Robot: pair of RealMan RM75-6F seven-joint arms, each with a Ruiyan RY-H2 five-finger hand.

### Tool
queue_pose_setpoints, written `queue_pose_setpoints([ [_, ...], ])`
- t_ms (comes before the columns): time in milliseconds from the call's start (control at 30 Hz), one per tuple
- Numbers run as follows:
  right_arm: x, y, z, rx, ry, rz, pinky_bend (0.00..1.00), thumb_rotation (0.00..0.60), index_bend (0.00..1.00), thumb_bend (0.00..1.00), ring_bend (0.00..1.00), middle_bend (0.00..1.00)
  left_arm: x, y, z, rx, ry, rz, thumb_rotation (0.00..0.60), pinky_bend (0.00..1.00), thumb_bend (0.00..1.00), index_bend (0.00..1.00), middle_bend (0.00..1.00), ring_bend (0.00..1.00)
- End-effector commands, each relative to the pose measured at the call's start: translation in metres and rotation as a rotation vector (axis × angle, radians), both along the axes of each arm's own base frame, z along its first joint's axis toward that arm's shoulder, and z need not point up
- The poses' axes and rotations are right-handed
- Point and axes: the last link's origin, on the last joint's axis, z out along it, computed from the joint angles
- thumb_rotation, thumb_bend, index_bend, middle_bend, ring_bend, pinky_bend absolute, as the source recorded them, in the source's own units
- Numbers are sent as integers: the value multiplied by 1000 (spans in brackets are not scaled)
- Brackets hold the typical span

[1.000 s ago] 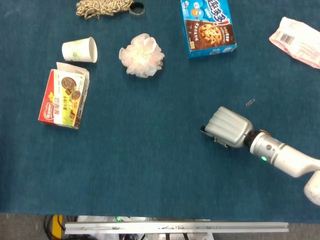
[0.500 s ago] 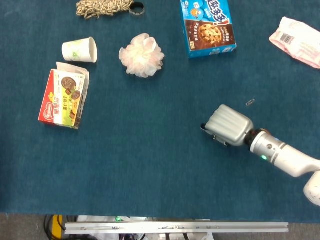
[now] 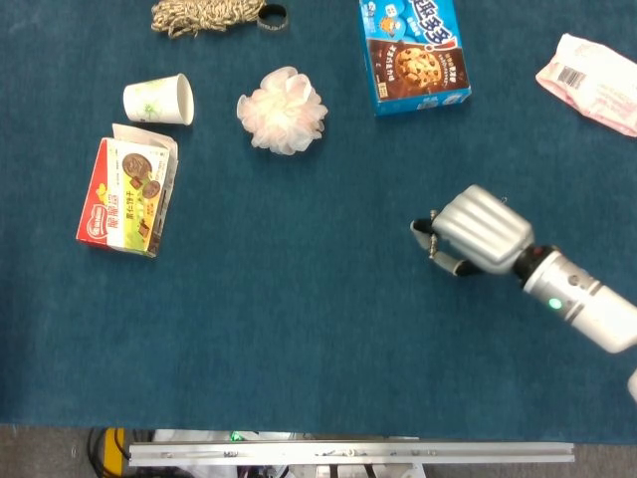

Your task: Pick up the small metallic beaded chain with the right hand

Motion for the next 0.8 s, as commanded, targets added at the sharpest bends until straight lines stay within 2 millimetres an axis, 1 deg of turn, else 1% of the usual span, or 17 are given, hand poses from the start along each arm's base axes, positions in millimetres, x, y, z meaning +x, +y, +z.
queue_pose_setpoints([
  [33, -11, -5, 17, -21, -66, -81, 1000, 600, 788, 510, 1000, 970, 1, 1, -1, -3, 2, -3, 600, 19, 276, 0, 21, 18],
  [133, -19, -10, 25, -28, -92, -134, 1000, 600, 789, 511, 1000, 970, 3, 1, -2, -9, 4, -7, 600, 19, 276, 0, 21, 18],
  [300, -34, -16, 30, -19, -117, -222, 1000, 600, 789, 512, 1000, 970, 6, 2, -5, -21, 5, -10, 600, 19, 276, 0, 21, 18],
  [367, -36, -17, 30, -18, -118, -231, 1000, 600, 789, 512, 1000, 970, 6, 2, -5, -22, 6, -11, 600, 19, 276, 0, 21, 18],
  [433, -47, -21, 30, -12, -121, -289, 1000, 600, 789, 514, 1000, 970, 8, 2, -6, -26, 8, -13, 600, 19, 276, 0, 21, 18],
  [533, -54, -23, 27, 2, -116, -327, 1000, 600, 791, 516, 1000, 970, 8, 3, -7, -30, 10, -11, 600, 19, 276, 0, 21, 18],
  [667, -62, -26, 26, -14, -98, -329, 1000, 600, 791, 517, 1000, 970, 9, 2, -8, -33, 10, -9, 600, 19, 276, 0, 21, 18],
  [800, -65, -27, 24, -16, -93, -333, 1000, 600, 791, 517, 1000, 970, 8, 2, -8, -35, 11, -6, 600, 19, 276, 0, 21, 18],
])
